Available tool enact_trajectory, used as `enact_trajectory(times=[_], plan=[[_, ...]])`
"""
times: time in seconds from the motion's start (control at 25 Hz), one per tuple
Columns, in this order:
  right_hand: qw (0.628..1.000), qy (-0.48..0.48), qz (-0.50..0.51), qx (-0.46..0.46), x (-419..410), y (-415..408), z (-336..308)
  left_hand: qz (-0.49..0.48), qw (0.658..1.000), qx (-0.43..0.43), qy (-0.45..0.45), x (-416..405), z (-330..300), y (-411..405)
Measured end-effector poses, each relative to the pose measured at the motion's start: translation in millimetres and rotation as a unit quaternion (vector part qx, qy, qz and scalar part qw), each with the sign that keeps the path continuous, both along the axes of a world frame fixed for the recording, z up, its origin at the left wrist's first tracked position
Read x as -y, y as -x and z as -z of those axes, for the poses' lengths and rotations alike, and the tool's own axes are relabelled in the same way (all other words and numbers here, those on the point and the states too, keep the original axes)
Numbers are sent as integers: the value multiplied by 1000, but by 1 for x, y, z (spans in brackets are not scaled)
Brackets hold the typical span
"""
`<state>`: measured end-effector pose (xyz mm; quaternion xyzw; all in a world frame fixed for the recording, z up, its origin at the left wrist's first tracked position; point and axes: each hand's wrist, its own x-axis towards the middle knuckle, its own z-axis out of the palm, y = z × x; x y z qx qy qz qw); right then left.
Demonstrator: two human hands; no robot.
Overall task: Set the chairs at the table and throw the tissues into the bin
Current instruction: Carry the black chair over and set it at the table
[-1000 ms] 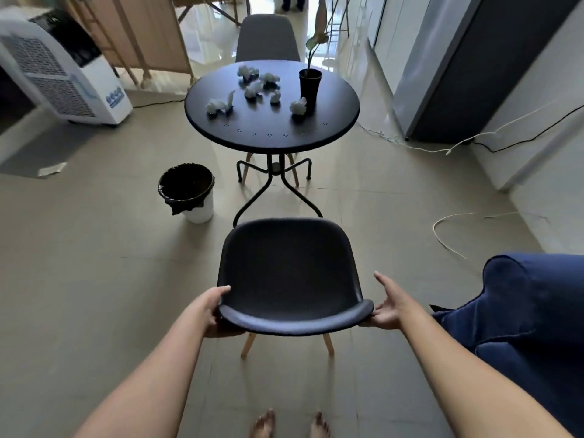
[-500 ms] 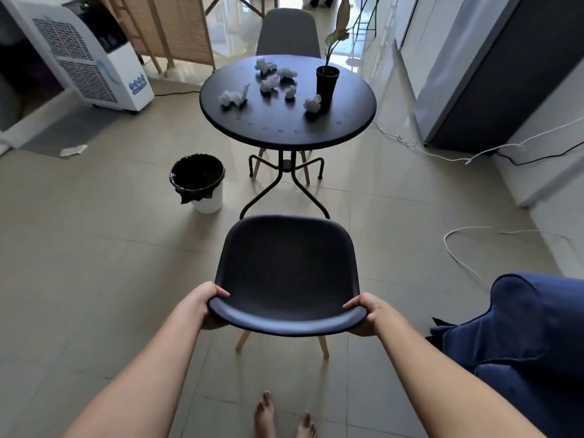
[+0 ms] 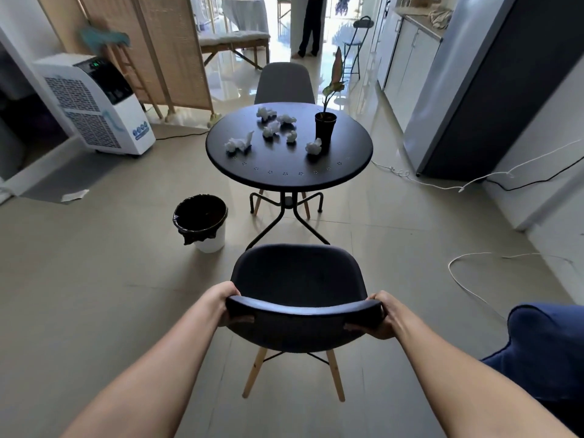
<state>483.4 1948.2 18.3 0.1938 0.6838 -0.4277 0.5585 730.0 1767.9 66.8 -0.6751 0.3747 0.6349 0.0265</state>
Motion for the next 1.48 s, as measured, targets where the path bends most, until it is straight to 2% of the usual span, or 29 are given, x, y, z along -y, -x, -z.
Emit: enact_trajectory(times=[0.12,0.24,0.4,0.72,0.92,1.16,1.36,1.48], plan=[[1000,-3,2,-7,29,17,-3,-31,999,12,0,24,-5,12],[1000,-5,-10,-16,60,38,-2,-67,998,-14,-8,51,-2,30],[1000,8,13,-19,103,65,-2,-60,998,-4,-4,83,2,60],[1000,2,-16,9,168,105,5,-96,995,-14,26,132,25,108],[1000,-7,2,25,176,111,22,-139,990,-5,14,146,42,112],[999,-7,12,31,174,109,27,-137,991,-11,-7,147,46,107],[996,34,81,-20,157,93,34,-134,989,-50,-32,145,40,85],[996,-5,9,-85,146,68,34,-122,991,-57,-12,139,34,58]])
